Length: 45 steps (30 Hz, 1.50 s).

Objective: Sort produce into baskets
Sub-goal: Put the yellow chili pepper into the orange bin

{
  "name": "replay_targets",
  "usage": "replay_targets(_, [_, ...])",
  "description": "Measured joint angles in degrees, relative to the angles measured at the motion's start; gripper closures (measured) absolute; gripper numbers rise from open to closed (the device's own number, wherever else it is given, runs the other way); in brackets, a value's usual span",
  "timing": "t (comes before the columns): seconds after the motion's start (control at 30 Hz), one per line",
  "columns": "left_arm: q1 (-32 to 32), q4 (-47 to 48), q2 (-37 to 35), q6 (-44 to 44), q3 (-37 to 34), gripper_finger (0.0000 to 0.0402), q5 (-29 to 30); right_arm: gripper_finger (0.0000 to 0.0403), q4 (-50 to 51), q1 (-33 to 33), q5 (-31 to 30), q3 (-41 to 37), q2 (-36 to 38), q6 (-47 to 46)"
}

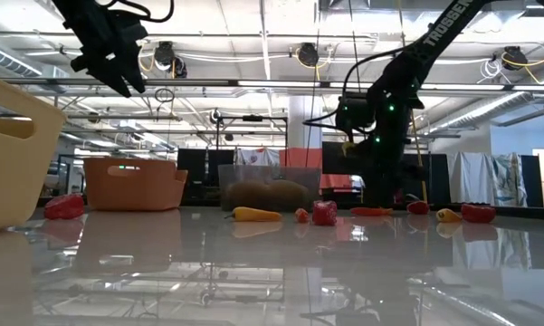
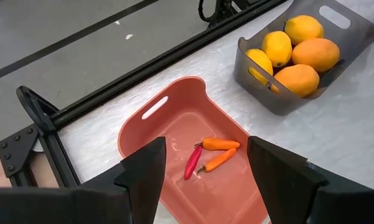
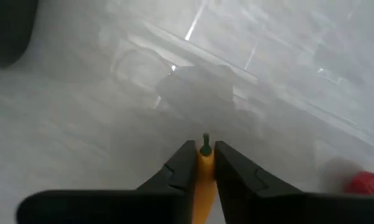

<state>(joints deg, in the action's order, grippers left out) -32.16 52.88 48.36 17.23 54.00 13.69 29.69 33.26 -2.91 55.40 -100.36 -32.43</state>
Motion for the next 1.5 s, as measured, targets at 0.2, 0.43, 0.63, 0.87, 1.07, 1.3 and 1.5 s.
replay_targets(0.2, [0.0,0.6,0.0,-0.1,0.0,0.0169,-0.1,0.0384,2.1,0.0,0.3,3.7,0.3,0.5])
replay_targets(0.43, [0.0,0.8,0.0,-0.1,0.0,0.0169,-0.6,0.0386,2.6,-0.4,0.3,11.4,3.2,0.5])
replay_targets(0.63, [0.0,4.6,0.0,-1.0,0.0,0.0169,-3.1,0.0386,-6.3,-4.6,0.2,18.1,3.5,0.2])
replay_targets(0.87, [0.5,8.8,-0.1,0.0,0.0,0.0169,-3.7,0.0387,-28.0,-12.0,-0.4,18.7,1.1,-5.4])
replay_targets(1.07, [3.0,9.4,-0.1,-1.1,0.0,0.0169,-4.1,0.0387,-43.6,-17.1,-0.1,19.3,-6.9,-9.5])
replay_targets(1.3, [4.8,10.5,-0.1,-4.2,0.0,0.0169,-4.2,0.0387,-45.0,-20.9,0.0,34.7,-19.6,-7.3])
replay_targets(1.5, [4.9,15.2,-0.2,-4.7,0.0,0.0169,-3.3,0.0387,-36.8,-22.1,0.0,51.8,-29.9,-3.0])
